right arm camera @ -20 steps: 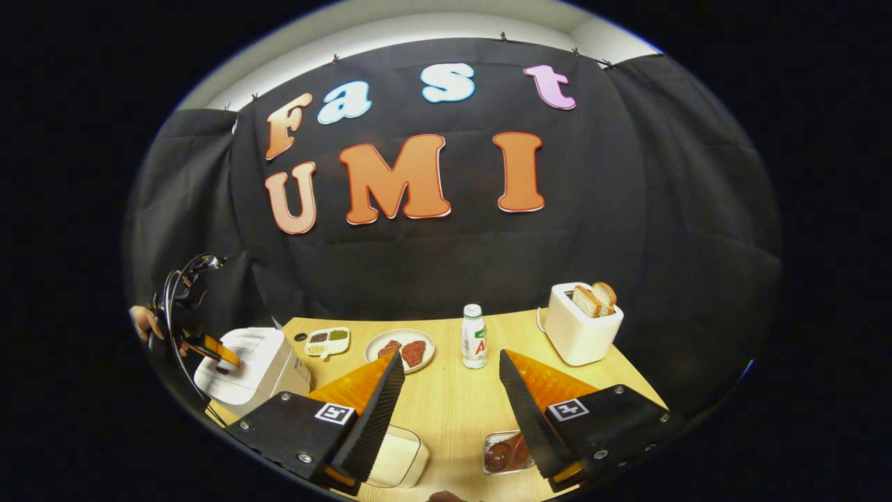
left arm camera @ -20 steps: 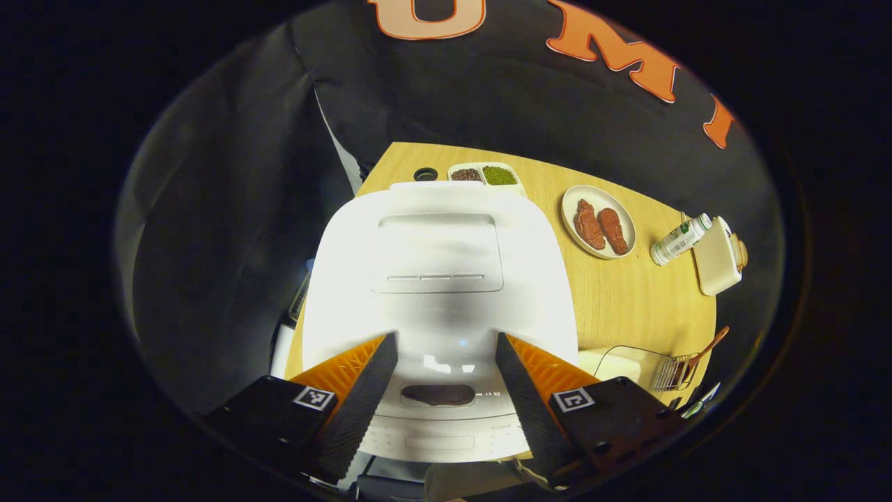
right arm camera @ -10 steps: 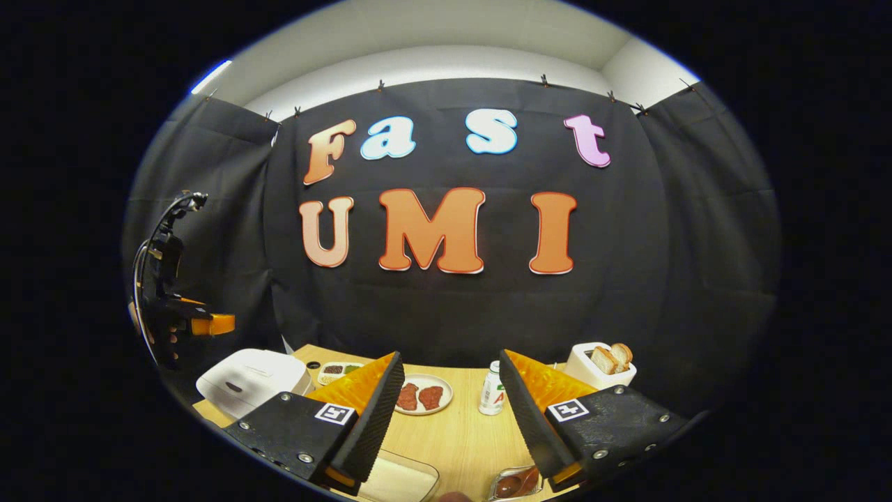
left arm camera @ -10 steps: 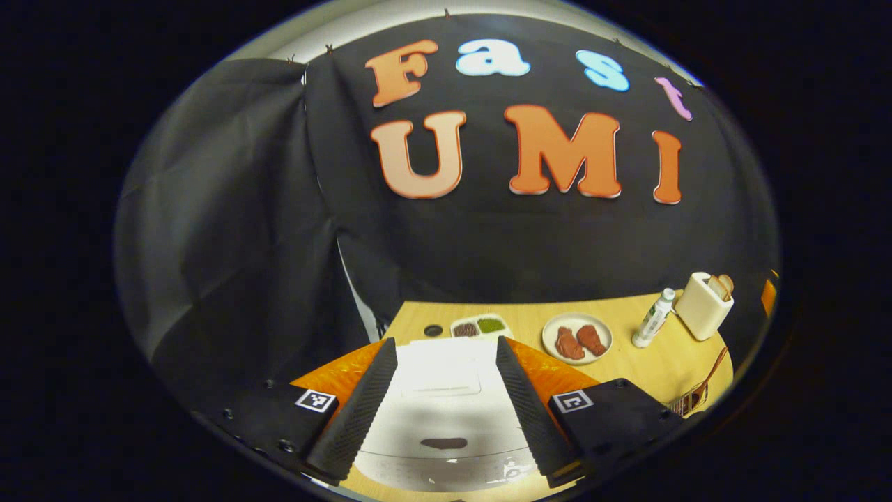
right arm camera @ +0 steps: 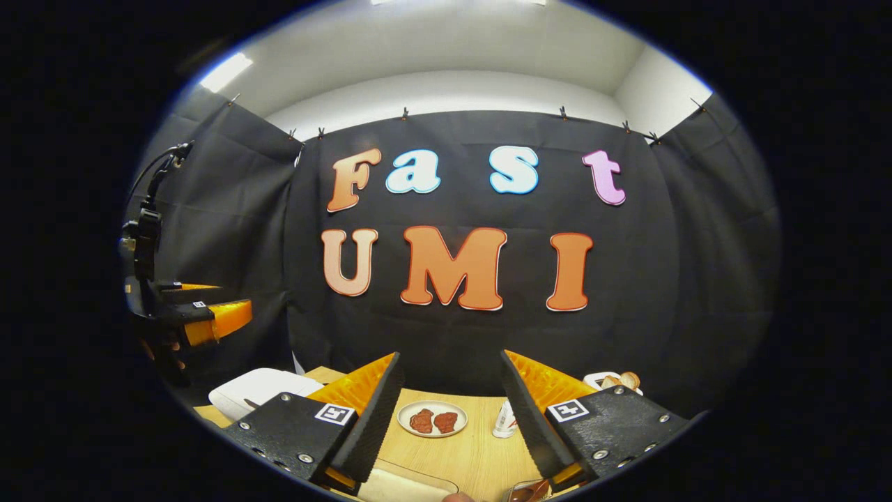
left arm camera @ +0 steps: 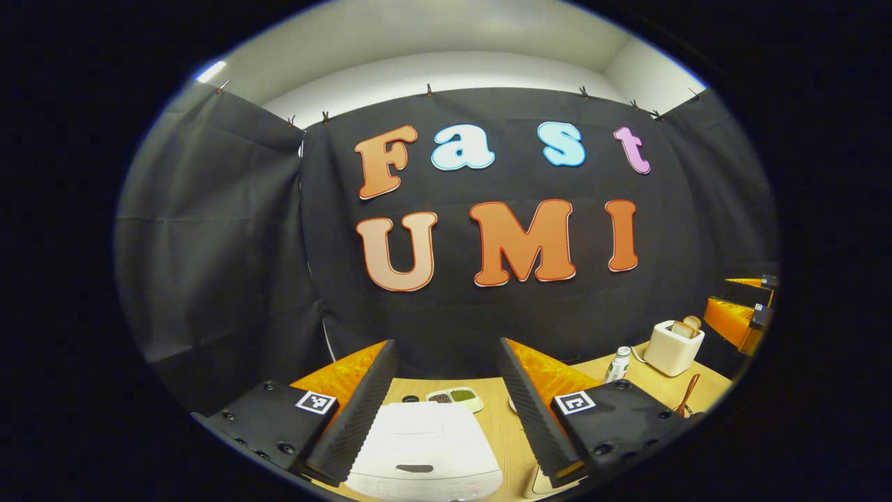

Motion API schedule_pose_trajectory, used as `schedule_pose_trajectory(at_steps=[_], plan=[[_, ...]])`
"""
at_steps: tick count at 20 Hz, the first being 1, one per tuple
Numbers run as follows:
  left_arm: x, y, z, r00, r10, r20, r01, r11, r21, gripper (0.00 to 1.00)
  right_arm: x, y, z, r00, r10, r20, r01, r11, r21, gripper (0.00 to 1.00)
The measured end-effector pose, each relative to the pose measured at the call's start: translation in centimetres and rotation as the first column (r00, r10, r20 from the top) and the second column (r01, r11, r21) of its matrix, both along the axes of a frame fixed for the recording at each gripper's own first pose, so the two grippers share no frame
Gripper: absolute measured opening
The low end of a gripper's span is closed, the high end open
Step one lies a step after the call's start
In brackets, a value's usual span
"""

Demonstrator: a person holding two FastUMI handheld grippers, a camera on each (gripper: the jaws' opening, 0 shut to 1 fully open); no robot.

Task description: Close the left gripper, press the button to open the rice cooker; take a wooden spoon from the chopstick holder with the right hand, scoop a spoonful of rice and pour it into the rice cooker, then put the wooden spoon back into the chopstick holder.

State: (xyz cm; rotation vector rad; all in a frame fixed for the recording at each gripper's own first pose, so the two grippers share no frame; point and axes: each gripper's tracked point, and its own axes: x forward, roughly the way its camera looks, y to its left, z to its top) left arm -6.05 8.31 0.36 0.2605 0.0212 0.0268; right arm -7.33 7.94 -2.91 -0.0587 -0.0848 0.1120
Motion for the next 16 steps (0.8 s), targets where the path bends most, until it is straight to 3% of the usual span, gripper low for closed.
schedule_pose_trajectory(at_steps=[16], plan=[[-4.1,-1.5,-1.0,0.999,-0.007,0.049,0.006,1.0,0.01,0.99,-1.5,-0.3,-0.3,1.0,-0.009,0.0,0.009,1.0,0.009,0.86]])
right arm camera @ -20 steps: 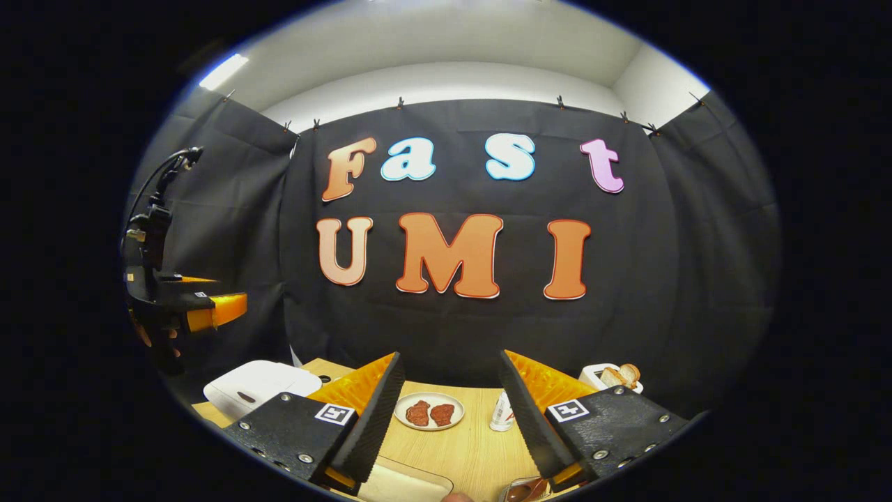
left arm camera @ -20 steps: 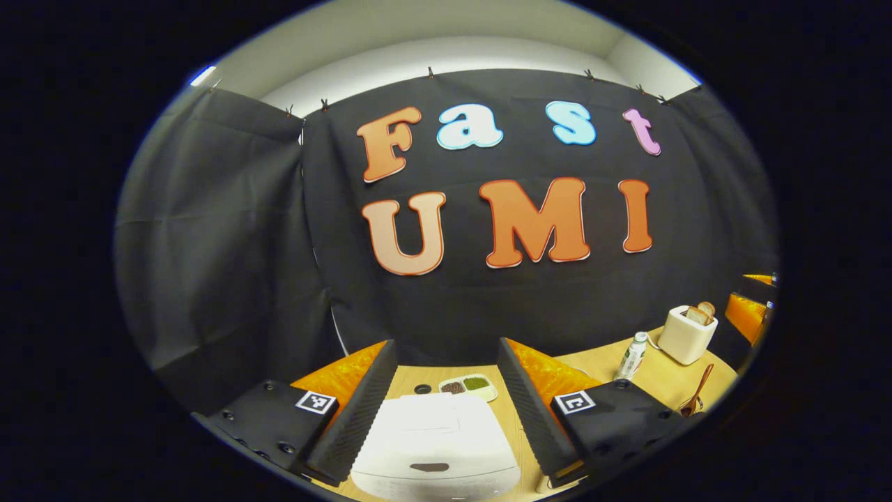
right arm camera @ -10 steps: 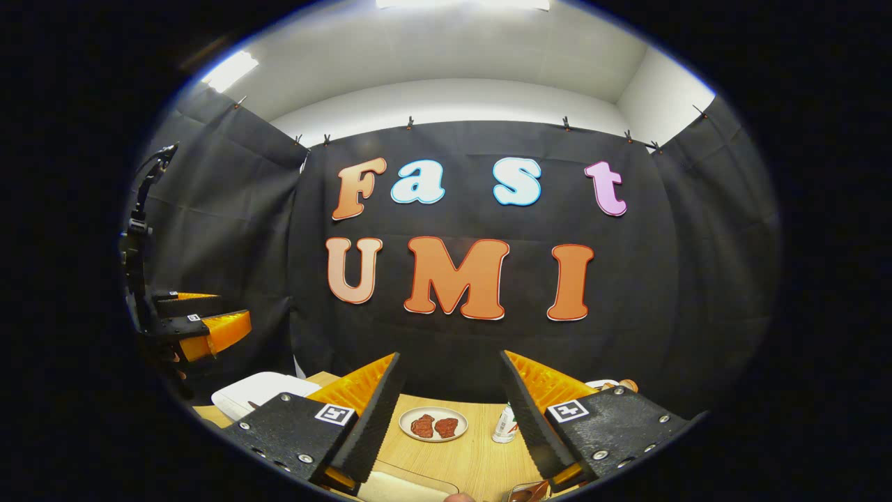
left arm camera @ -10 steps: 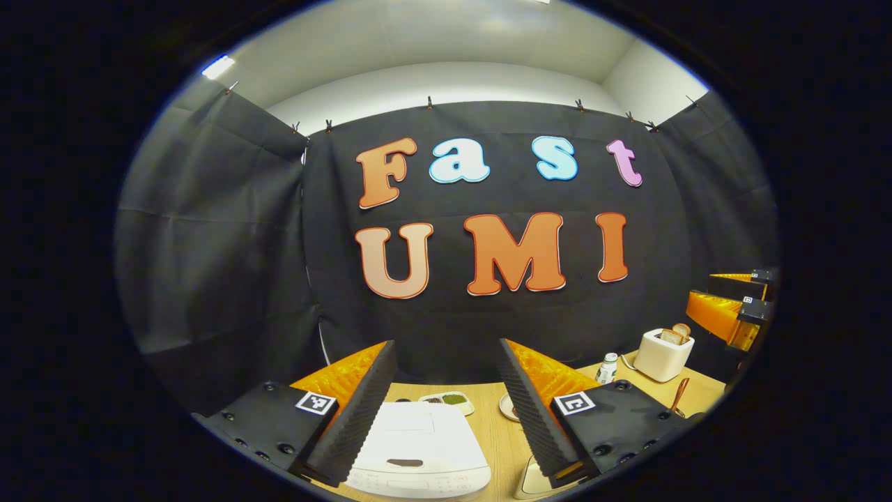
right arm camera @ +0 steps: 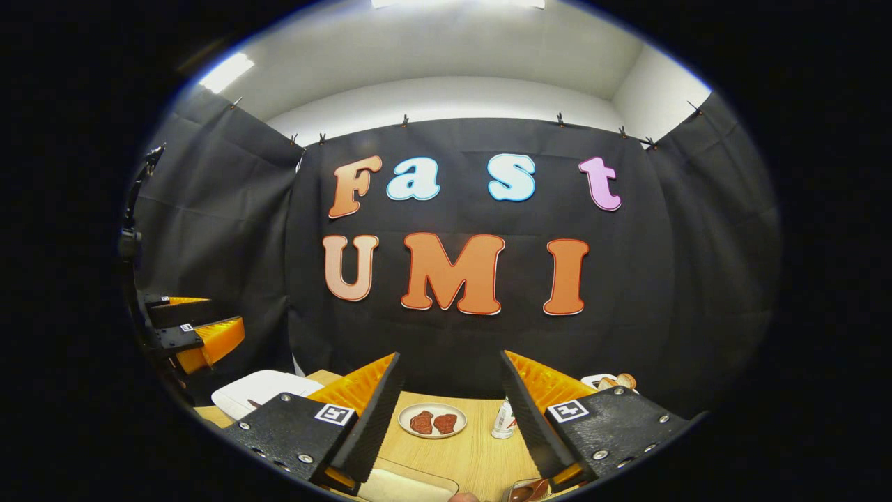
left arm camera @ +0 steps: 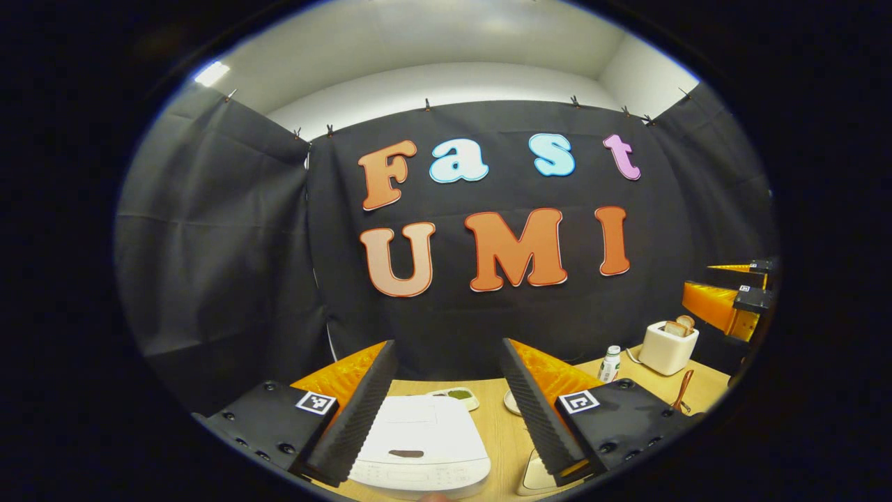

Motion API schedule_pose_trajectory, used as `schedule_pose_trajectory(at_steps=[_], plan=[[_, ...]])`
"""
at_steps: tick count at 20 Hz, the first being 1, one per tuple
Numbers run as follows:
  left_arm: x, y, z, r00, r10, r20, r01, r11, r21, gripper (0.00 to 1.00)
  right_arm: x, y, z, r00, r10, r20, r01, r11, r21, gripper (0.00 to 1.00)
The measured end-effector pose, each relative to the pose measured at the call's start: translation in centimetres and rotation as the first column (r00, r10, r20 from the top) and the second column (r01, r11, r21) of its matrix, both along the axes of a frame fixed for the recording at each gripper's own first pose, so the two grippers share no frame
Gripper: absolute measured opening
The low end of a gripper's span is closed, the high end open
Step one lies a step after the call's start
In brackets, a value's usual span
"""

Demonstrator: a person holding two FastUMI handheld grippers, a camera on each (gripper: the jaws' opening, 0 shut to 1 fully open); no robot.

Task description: Close the left gripper, press the button to open the rice cooker; take a wooden spoon from the chopstick holder with the right hand, scoop a spoonful of rice and pour it into the rice cooker, then put the wooden spoon back into the chopstick holder.

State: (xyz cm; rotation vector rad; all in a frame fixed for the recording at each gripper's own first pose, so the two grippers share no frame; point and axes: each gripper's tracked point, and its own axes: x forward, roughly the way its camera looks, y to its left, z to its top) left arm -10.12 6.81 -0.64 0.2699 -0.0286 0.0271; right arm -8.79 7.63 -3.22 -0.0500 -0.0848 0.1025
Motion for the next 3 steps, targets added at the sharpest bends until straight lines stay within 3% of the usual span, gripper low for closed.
schedule_pose_trajectory(at_steps=[3], plan=[[0.14,-0.28,0.57,1.0,-0.009,0.009,0.009,1.0,0.001,0.99,-0.01,0.15,0.11,1.0,0.006,-0.001,-0.006,1.0,0.003,0.86]])
